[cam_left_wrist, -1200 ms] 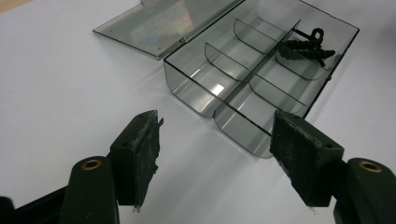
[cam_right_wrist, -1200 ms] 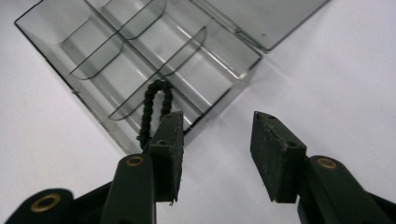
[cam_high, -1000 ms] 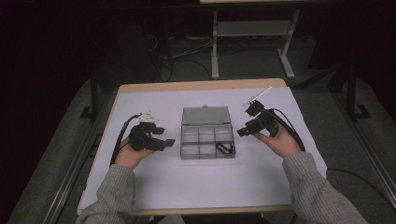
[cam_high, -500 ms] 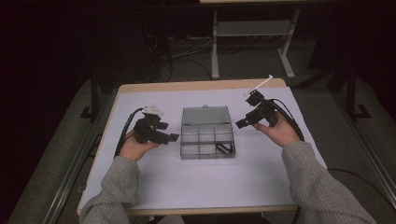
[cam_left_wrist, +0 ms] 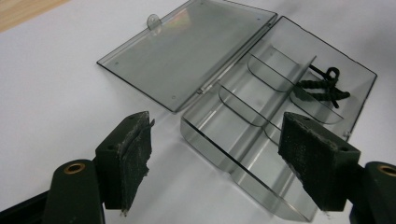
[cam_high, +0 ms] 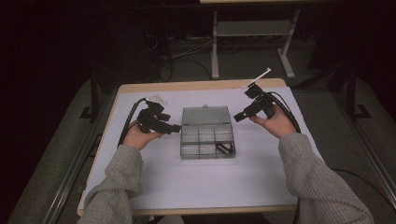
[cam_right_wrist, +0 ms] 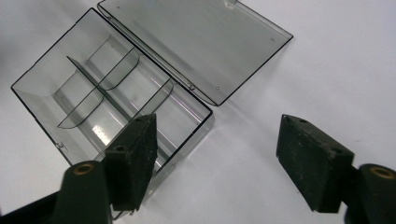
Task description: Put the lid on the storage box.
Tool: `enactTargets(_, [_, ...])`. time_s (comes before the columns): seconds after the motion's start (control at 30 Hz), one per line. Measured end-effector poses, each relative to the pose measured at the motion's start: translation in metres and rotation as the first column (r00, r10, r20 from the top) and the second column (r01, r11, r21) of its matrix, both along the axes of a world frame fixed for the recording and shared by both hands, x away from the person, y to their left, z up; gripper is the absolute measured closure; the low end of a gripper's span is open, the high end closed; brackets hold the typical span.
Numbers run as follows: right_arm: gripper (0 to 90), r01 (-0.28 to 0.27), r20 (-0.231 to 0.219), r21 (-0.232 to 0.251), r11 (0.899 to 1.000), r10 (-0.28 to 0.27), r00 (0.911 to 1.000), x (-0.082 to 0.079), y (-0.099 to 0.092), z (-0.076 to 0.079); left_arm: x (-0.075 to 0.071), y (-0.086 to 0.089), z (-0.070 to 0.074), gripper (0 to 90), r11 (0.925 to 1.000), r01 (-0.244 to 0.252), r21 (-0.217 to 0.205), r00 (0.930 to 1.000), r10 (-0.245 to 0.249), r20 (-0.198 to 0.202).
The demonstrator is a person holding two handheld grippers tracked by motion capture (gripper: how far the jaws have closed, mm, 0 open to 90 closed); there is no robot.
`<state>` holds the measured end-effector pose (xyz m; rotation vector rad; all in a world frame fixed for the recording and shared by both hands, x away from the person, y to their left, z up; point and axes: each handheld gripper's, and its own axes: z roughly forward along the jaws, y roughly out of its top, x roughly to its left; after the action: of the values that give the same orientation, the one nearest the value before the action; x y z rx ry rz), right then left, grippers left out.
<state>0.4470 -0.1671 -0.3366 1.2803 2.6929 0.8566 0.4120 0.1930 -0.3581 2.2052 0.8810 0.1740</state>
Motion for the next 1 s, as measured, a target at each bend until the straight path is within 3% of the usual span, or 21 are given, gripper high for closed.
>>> enactTargets(0.3, [29.6,0.014,-0.027,0.029,0.999,-0.013,0.9995,0.013,0.0,-0.012,0.018,-0.002,-0.003,22.9,0.9993,-0.036,0.002,0.9993,0.036,-0.013])
enactTargets(0.53, [29.6,0.033,-0.044,0.06,0.998,-0.031,0.9986,0.024,0.002,-0.019,0.03,-0.003,-0.008,23.9,0.9981,-0.058,-0.022,0.9976,0.058,-0.038])
enactTargets(0.7, [30.2,0.05,-0.062,0.059,0.997,-0.047,0.997,0.031,0.006,-0.028,0.036,-0.006,-0.013,24.2,0.997,-0.072,-0.027,0.9963,0.071,-0.05])
enactTargets(0.77, [30.5,0.053,-0.066,0.062,0.997,-0.049,0.9966,0.033,0.007,-0.03,0.038,-0.006,-0.015,24.3,0.9976,-0.068,-0.007,0.9962,0.068,-0.054])
enactTargets(1.0, [33.5,0.069,-0.072,0.054,0.996,-0.065,0.9953,0.038,0.009,-0.035,0.044,-0.008,-0.021,28.6,0.9955,-0.093,-0.02,0.9941,0.091,-0.058])
